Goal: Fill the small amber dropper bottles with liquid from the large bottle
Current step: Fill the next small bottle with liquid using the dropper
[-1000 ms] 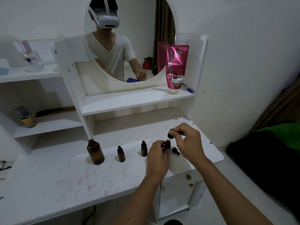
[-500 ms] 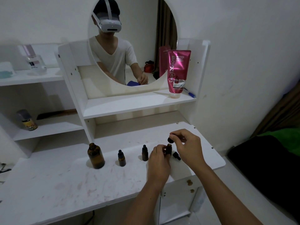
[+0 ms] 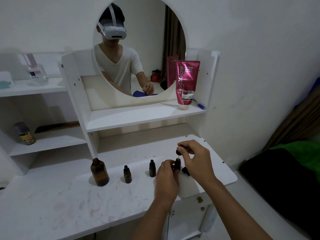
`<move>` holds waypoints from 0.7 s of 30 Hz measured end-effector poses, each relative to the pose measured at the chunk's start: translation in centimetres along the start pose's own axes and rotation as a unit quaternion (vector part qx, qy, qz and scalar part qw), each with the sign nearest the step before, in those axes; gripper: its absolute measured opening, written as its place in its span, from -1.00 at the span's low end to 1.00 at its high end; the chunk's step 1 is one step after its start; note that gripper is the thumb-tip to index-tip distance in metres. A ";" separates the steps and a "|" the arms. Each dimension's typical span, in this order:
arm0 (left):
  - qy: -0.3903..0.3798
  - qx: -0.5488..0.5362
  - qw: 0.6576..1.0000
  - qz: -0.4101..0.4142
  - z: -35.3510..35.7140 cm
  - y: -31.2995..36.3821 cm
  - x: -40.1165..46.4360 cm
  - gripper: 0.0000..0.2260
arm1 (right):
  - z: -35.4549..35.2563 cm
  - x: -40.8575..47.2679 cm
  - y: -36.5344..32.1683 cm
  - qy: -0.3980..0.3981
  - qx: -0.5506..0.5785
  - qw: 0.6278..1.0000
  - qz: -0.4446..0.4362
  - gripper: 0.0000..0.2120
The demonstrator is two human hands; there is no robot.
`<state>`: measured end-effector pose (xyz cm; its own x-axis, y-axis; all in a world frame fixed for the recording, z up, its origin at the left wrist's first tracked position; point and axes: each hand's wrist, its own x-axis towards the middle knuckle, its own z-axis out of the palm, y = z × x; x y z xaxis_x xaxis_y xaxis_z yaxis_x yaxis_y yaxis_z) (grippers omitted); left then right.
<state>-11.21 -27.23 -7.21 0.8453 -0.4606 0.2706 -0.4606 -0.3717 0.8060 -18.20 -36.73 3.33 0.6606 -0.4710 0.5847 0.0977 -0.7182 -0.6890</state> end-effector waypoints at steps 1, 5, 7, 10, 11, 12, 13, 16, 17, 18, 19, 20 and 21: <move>-0.001 0.000 1.000 -0.005 -0.1 0.0 -0.1 -0.81 | -0.2 0.2 -0.2 0.004 -0.002 1.000 -0.005 -0.92; 0.001 -0.006 1.000 -0.025 -0.8 0.2 -0.9 -0.73 | -0.9 0.7 -1.5 0.012 -0.008 1.000 -0.028 -0.93; 0.005 -0.024 0.999 -0.035 -1.4 0.4 -1.5 -0.70 | -1.2 0.9 -2.3 0.022 -0.014 0.999 -0.039 -0.92; -0.007 -0.046 0.998 -0.041 -2.5 0.4 -2.5 -0.69 | -1.2 0.9 -3.7 0.038 -0.029 0.997 -0.062 -0.91; -0.015 -0.057 0.997 -0.044 -2.9 0.4 -2.8 -0.68 | -1.1 0.9 -4.2 0.042 -0.030 0.996 -0.069 -0.91; -0.027 -0.072 0.996 -0.048 -3.4 0.3 -3.2 -0.68 | -1.0 0.9 -4.7 0.045 -0.031 0.995 -0.077 -0.91; -0.042 -0.085 0.994 -0.054 -4.0 0.2 -3.5 -0.67 | -0.8 0.9 -5.2 0.048 -0.032 0.995 -0.085 -0.91; -0.102 -0.128 0.984 -0.073 -6.6 -0.1 -4.4 -0.66 | 0.4 0.8 -7.0 0.049 -0.026 0.994 -0.097 -0.90; -0.123 -0.143 0.979 -0.077 -7.6 -0.4 -4.8 -0.67 | 0.9 0.8 -7.6 0.047 -0.019 0.994 -0.097 -0.90; -0.139 -0.157 0.975 -0.078 -8.7 -0.8 -5.1 -0.68 | 1.5 0.8 -8.4 0.043 -0.010 0.994 -0.096 -0.89; -0.149 -0.164 0.972 -0.079 -10.0 -1.3 -5.5 -0.70 | 2.1 0.7 -9.1 0.037 0.002 0.995 -0.096 -0.89; -0.154 -0.171 0.970 -0.077 -11.2 -2.0 -5.9 -0.72 | 2.8 0.7 -9.9 0.031 0.014 0.995 -0.095 -0.89; -0.156 -0.175 0.969 -0.077 -12.5 -2.6 -6.3 -0.72 | 3.5 0.7 -10.6 0.026 0.027 0.995 -0.092 -0.89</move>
<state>-11.92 -13.29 -4.46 0.7487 -0.6629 0.0048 -0.1697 -0.1847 0.9680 -16.14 -27.67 9.48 0.5885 -0.3616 0.7231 0.2540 -0.7664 -0.5900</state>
